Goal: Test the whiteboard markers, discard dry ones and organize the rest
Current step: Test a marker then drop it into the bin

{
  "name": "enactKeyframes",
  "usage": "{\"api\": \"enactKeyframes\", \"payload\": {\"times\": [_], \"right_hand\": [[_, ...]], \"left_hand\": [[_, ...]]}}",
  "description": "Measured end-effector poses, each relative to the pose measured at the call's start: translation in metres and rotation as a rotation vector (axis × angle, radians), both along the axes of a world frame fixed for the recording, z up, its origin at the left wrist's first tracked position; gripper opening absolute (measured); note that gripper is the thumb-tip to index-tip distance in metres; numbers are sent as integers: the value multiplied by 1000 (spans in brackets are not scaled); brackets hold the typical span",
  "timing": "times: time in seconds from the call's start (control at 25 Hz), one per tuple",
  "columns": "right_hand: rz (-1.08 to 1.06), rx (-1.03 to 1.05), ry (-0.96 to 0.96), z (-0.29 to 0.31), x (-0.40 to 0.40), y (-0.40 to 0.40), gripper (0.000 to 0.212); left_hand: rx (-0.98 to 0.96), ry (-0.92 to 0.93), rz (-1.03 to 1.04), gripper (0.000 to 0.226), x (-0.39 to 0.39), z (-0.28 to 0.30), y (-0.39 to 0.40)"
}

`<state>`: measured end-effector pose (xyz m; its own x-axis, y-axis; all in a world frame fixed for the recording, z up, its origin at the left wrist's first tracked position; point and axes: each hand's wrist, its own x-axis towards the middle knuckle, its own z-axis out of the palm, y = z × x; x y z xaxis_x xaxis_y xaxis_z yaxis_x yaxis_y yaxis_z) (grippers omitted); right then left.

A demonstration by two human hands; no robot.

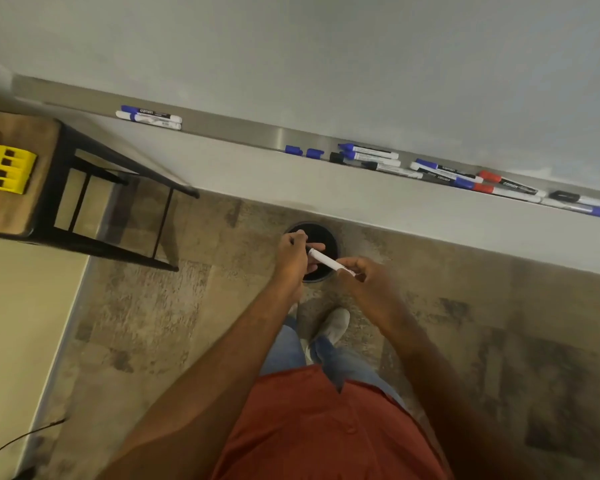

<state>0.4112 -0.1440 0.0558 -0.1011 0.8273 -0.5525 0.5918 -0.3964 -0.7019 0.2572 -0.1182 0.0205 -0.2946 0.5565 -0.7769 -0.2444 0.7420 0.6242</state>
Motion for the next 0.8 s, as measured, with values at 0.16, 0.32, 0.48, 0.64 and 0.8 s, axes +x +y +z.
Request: {"api": "enactKeyframes", "payload": {"times": [0.16,0.32,0.48,0.64,0.8], "right_hand": [[24,-34,-60,-40,-9,19,20],[-17,-99,-111,-92,-17,39,19],[-16,-129,-185,-154,-30,47,22],[-43,-163,-271,-211,-36,43,29],[-149,-94,-189,-200,-44,40,33]], "left_hand": [[-71,165,-221,25,-19,-43,9],[-106,357,-560,27,-43,-84,8],[-104,453,-826,24,-61,-120,0],[-40,481,-872,26,-70,-134,2],[60,529,-913,32,-68,-123,13]]}}
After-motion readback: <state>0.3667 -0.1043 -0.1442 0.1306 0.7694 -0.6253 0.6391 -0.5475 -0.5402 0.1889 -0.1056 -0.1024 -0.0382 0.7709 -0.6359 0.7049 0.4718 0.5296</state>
